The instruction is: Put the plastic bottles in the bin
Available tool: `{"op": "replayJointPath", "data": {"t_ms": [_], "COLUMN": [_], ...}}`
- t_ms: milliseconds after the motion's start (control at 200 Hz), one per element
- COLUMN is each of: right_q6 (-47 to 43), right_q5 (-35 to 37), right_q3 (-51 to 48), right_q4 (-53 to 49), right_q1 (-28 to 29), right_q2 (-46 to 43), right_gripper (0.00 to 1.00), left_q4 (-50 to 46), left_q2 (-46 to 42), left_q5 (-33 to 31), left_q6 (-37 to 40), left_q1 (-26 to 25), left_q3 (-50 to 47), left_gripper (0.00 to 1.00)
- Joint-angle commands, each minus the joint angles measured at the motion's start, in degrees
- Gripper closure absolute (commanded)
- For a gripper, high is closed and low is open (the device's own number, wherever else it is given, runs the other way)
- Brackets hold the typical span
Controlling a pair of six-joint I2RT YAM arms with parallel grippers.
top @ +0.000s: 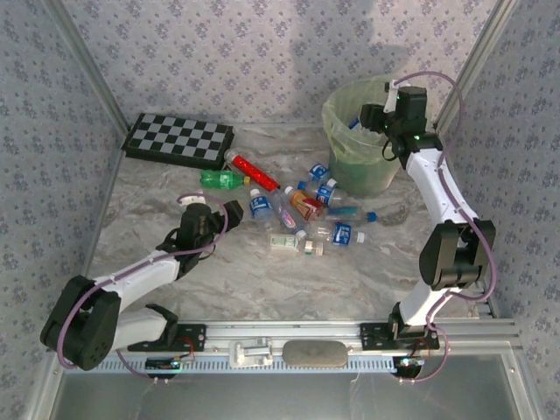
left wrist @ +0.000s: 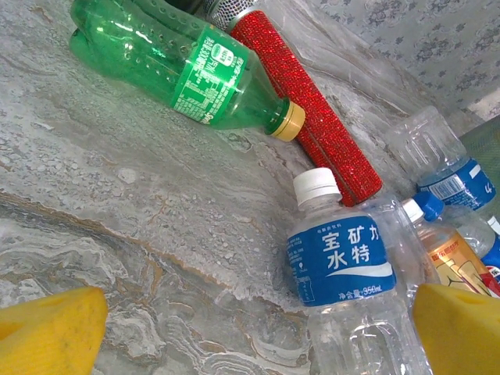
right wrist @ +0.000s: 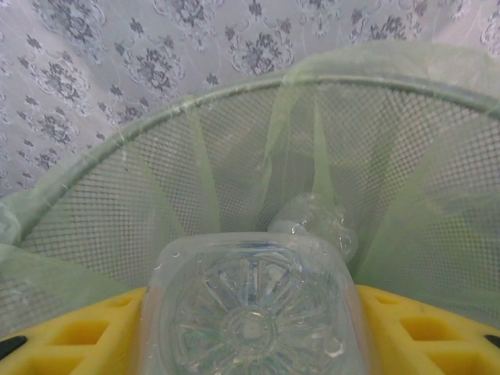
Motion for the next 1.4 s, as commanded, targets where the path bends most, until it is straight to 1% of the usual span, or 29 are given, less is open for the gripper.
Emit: {"op": "replayJointPath", "data": {"t_ms": [0,80,115,130,300,420,590,735,865,880,955,1109,1214,1299,1394], "right_q6": [0.7,0.7,0.7,0.8,0.6,1.1,2.3,3.9,5.4,5.8,7.3,10.9,14.1,16.0,16.7], "right_q5": [0.0,0.9,1.2,1.4,3.1,3.4,1.7,0.5,1.6,1.8,2.2,4.4,6.3,6.4,7.5], "right_q3": [3.8,5.1,5.6,5.8,5.9,2.4,-5.6,-13.8,-21.3,-23.6,-28.5,-36.3,-41.5,-44.4,-45.1], "right_q4": [-1.4,-1.9,-2.0,-2.2,-2.0,-0.1,3.1,5.4,7.5,7.8,9.3,10.2,12.8,15.2,14.8], "right_q1": [0.1,0.1,0.1,0.1,0.2,0.7,3.0,6.3,10.3,10.8,12.8,17.0,18.9,19.7,20.4], "right_q2": [0.4,-0.3,-0.7,-0.9,-5.6,-11.1,-19.8,-26.5,-32.2,-32.8,-35.4,-39.6,-41.6,-41.8,-40.8], "right_gripper": [0.28,0.14,0.02,0.0,0.0,0.0,0.0,0.0,0.0,0.0,0.0,0.0,0.0,0.0,0.0], "left_q4": [0.2,0.0,0.0,-0.1,0.0,0.0,-0.8,-3.4,-5.1,-5.3,-6.4,-10.1,-12.8,-14.2,-16.4], "left_q2": [0.2,0.1,0.1,0.1,0.7,1.5,3.3,5.0,6.8,7.0,8.2,10.7,13.0,15.5,18.5], "left_q5": [0.9,0.9,0.9,0.9,0.7,0.8,0.3,-1.3,-1.9,-1.9,-2.6,-5.1,-6.9,-6.9,-6.9], "left_q6": [-0.1,0.0,0.0,0.1,0.1,0.5,2.2,4.6,6.2,6.3,6.9,8.4,8.9,8.3,7.9], "left_q1": [-0.4,-0.5,-0.6,-0.5,-1.0,-1.5,-3.4,-6.4,-8.7,-9.0,-10.2,-12.9,-14.6,-15.6,-16.4], "left_q3": [1.9,2.0,2.0,2.0,2.3,3.1,5.4,8.3,10.6,10.9,12.3,15.7,18.0,19.6,22.2], "left_gripper": [0.0,0.0,0.0,0.0,0.0,0.0,0.0,0.0,0.0,0.0,0.0,0.0,0.0,0.0,0.0]}}
